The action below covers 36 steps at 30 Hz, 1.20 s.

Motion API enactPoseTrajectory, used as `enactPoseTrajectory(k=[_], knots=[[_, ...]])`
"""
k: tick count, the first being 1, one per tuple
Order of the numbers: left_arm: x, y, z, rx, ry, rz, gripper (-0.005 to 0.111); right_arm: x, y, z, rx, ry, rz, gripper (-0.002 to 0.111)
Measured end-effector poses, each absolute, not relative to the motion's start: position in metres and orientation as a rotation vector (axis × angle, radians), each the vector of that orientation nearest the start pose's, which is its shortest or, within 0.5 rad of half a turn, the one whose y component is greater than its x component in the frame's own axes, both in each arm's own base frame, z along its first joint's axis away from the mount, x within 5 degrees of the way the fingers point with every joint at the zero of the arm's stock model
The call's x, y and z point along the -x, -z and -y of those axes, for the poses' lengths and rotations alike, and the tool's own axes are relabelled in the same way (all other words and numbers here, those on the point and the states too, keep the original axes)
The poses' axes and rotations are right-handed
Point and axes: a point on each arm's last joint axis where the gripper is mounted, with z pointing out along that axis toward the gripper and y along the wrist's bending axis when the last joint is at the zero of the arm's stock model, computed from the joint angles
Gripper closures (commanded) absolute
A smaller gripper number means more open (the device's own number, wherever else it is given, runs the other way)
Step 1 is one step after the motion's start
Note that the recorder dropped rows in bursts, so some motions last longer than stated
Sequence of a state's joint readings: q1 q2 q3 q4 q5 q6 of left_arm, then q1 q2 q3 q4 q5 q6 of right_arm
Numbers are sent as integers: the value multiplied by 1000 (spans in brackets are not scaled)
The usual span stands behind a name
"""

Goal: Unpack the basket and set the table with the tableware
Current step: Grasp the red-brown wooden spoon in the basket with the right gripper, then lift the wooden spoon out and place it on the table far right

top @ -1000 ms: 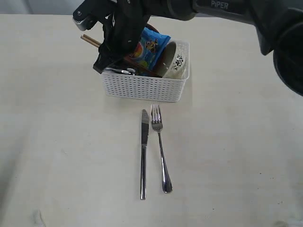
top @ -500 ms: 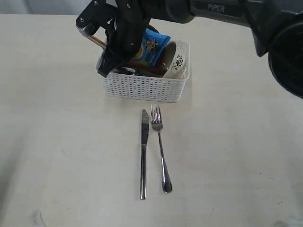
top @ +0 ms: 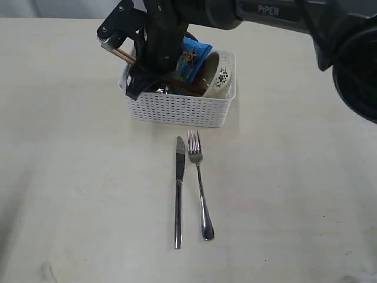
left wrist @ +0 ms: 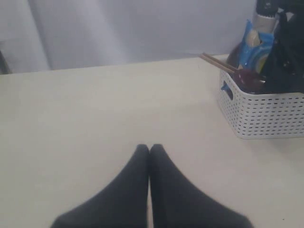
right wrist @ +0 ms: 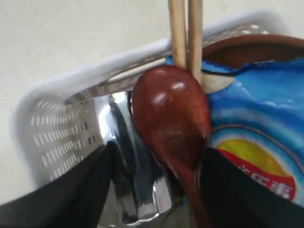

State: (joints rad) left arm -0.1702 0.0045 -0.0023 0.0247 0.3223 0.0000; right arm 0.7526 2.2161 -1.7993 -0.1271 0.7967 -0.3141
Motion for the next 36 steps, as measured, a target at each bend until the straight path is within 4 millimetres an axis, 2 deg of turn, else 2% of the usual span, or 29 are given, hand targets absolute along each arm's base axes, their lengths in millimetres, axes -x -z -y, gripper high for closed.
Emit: enactPoseTrajectory(k=[1,3,5,6,11,18,30,36], knots=[[-54,-185,8,-169,97,-1801,107,-360,-181,-325,1441,21,-2268,57],[-54,-185,8,-169,97,-1801,107,-360,-179,-325,1433,38,-2275,75],[-54,-185,8,-169,97,-1801,107,-362,-178,-325,1438,59,-2261,100],[-54,-185,8,-169,97,-1801,107,-363,-179,-325,1442,74,-2252,108],[-54,-185,8,-169,97,-1801,107,-362,-179,-323,1455,101,-2260,109],[-54,-185,8,-169,97,-1801,107,-355,-199,-322,1453,103,-2247,109],[-54,-185,8,-169,97,-1801,107,-340,-264,-317,1376,69,-2127,109],[-54,-185,8,-169,97,-1801,107,-328,-308,-306,1298,33,-2066,109]])
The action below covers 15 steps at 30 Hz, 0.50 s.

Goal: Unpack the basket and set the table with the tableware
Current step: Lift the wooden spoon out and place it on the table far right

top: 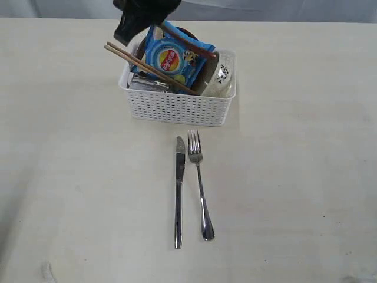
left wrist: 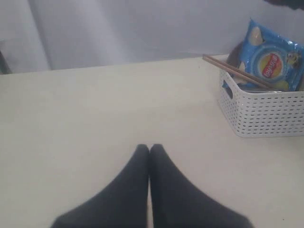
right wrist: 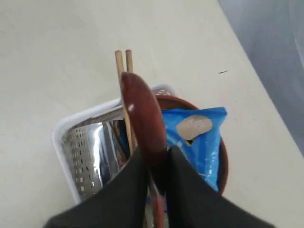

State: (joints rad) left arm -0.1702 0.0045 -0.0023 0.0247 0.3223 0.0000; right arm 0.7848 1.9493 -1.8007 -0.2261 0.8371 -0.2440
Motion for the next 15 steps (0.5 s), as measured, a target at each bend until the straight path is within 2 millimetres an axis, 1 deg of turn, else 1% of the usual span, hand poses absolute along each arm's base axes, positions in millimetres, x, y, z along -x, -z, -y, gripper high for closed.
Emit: enactPoseTrajectory(k=[5,9,11,13,15], knots=[[-54,-185,8,-169,97,-1801,107,-314,-345,-295,1219,-11,-2031,109],[-54,-185,8,-169,97,-1801,107,-300,-369,-282,1138,-55,-2071,109],[-54,-185,8,-169,97,-1801,107,-296,-376,-272,1103,-59,-2122,109],[-54,-185,8,-169,97,-1801,107,-296,-379,-260,1048,-68,-2191,109],[-54,-185,8,-169,97,-1801,107,-297,-383,-243,982,-91,-2277,109]])
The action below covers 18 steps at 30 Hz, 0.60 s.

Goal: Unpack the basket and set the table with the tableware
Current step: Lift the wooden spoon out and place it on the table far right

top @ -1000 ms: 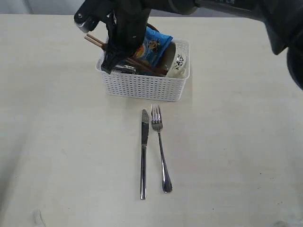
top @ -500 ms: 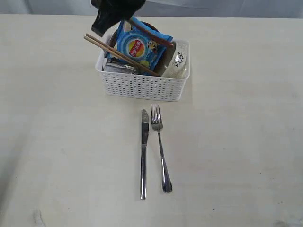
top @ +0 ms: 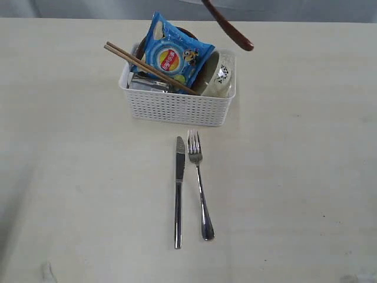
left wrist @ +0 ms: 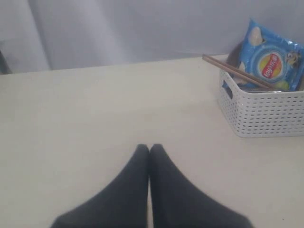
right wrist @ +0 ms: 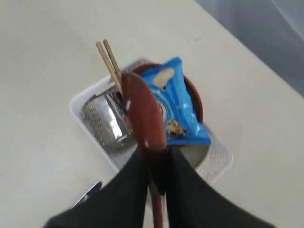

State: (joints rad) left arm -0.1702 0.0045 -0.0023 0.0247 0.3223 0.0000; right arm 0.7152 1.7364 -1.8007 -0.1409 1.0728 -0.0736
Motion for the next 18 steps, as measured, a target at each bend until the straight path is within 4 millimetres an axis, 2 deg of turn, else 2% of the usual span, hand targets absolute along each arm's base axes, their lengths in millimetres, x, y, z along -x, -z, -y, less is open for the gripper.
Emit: enactPoseTrajectory(k=[4,9,15,18], knots=[[-54,-185,8,-169,97,-1801,107,-297,-382,-209,857,-128,-2421,109],[-54,-185,8,-169,97,-1801,107,-292,-369,-145,636,-82,-2567,109],[-54,-185,8,-169,97,-1801,107,-280,-346,-67,296,-71,-2727,109],[-54,-185,8,-169,97,-1801,107,-281,-326,-31,137,-52,-2818,109]])
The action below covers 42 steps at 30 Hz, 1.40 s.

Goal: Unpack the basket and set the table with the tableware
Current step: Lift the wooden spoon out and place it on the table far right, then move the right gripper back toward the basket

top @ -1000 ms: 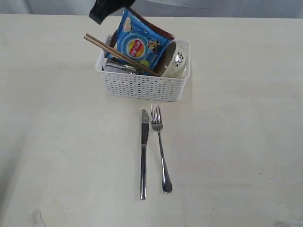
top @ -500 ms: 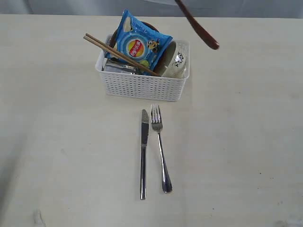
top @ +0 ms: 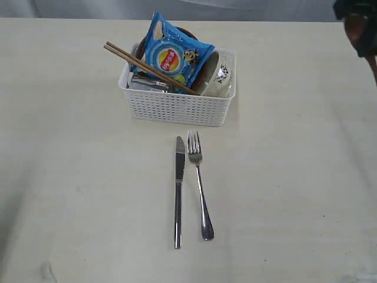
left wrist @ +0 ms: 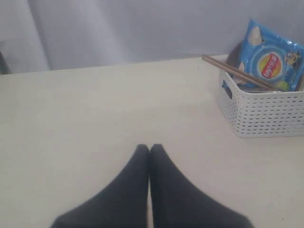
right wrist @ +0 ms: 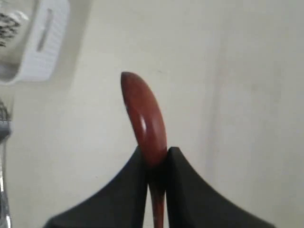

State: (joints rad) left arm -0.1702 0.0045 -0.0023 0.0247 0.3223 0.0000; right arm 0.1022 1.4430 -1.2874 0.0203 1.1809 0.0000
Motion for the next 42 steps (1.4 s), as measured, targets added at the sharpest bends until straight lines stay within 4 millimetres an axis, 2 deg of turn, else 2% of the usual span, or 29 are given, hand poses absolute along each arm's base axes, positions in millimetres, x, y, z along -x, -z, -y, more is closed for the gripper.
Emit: enactPoseTrajectory(k=[4,7,10,20,22,26,29,34,39,42], knots=[[-54,-185,8,-169,97,-1801,107,-282,-295,7,-13,-29,-2905,109],[-54,-185,8,-169,97,-1801,107,-289,-270,26,-77,-17,-2938,109],[-54,-185,8,-169,97,-1801,107,-299,-245,34,-86,-12,-2958,109],[-54,-185,8,-169,97,-1801,107,-336,-167,42,-14,37,-3007,108],[-54,-185,8,-169,97,-1801,107,-340,-158,42,-9,41,-3005,101],[-54,-185,8,-169,97,-1801,107,-345,-146,43,-7,44,-2999,71],[-54,-185,8,-169,97,-1801,107,-345,-143,43,-7,42,-3006,60],[-54,-185,8,-169,97,-1801,107,-352,-155,43,-44,28,-3023,59],[-54,-185,8,-169,97,-1801,107,-364,-192,35,-82,-91,-3009,59],[-54,-185,8,-169,97,-1801,107,-369,-224,14,-10,-165,-2962,59]])
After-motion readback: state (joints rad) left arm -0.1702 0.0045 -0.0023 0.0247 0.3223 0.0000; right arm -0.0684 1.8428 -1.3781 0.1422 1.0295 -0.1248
